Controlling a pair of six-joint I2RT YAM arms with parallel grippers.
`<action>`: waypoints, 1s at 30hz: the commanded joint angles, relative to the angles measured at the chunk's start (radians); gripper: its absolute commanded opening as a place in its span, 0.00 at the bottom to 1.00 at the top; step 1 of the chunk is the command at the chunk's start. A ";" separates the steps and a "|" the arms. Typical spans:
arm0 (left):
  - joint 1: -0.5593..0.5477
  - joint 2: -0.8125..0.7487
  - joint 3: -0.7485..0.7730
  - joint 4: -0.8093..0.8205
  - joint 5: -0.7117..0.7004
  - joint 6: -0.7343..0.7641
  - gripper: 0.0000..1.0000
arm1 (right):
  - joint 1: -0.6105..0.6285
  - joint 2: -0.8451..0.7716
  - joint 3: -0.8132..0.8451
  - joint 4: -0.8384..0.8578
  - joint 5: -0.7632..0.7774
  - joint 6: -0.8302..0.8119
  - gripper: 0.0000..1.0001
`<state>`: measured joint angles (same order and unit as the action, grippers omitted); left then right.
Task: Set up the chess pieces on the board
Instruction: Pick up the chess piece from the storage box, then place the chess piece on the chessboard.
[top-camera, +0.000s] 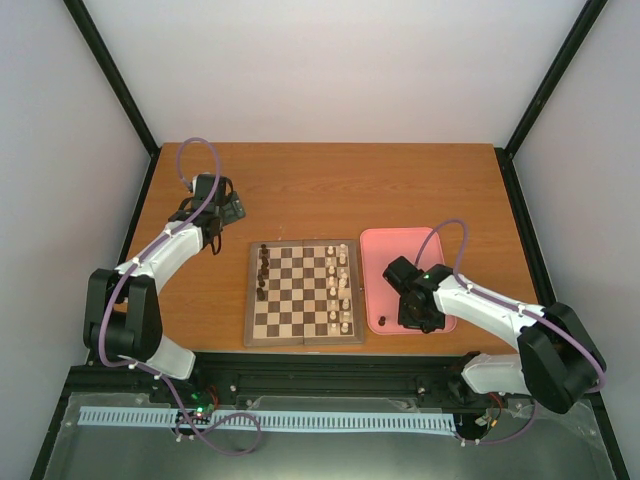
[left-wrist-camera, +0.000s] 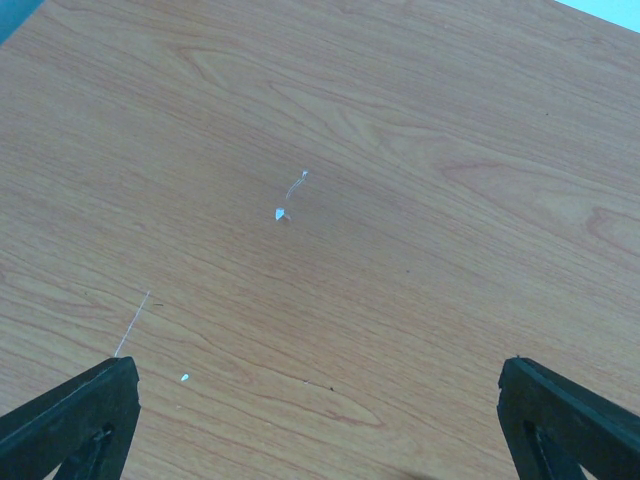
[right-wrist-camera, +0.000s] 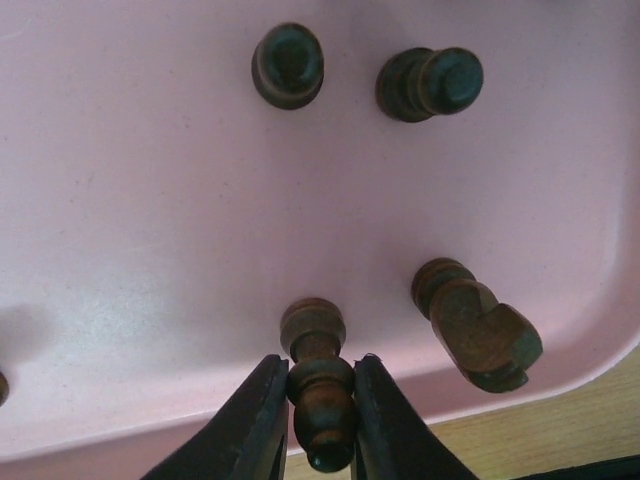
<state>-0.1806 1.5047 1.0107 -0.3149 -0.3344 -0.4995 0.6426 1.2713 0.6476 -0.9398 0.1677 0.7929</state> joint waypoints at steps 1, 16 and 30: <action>-0.005 0.012 0.043 -0.002 -0.015 0.010 1.00 | -0.009 -0.004 -0.006 0.017 0.012 0.010 0.17; -0.005 0.017 0.046 -0.004 -0.017 0.012 1.00 | -0.008 -0.058 0.128 -0.022 0.021 -0.040 0.06; -0.005 0.039 0.062 -0.009 -0.008 0.015 1.00 | 0.257 0.194 0.639 -0.138 0.099 -0.213 0.06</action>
<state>-0.1806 1.5299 1.0267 -0.3153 -0.3351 -0.4995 0.7921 1.3506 1.1572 -1.0477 0.2382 0.6514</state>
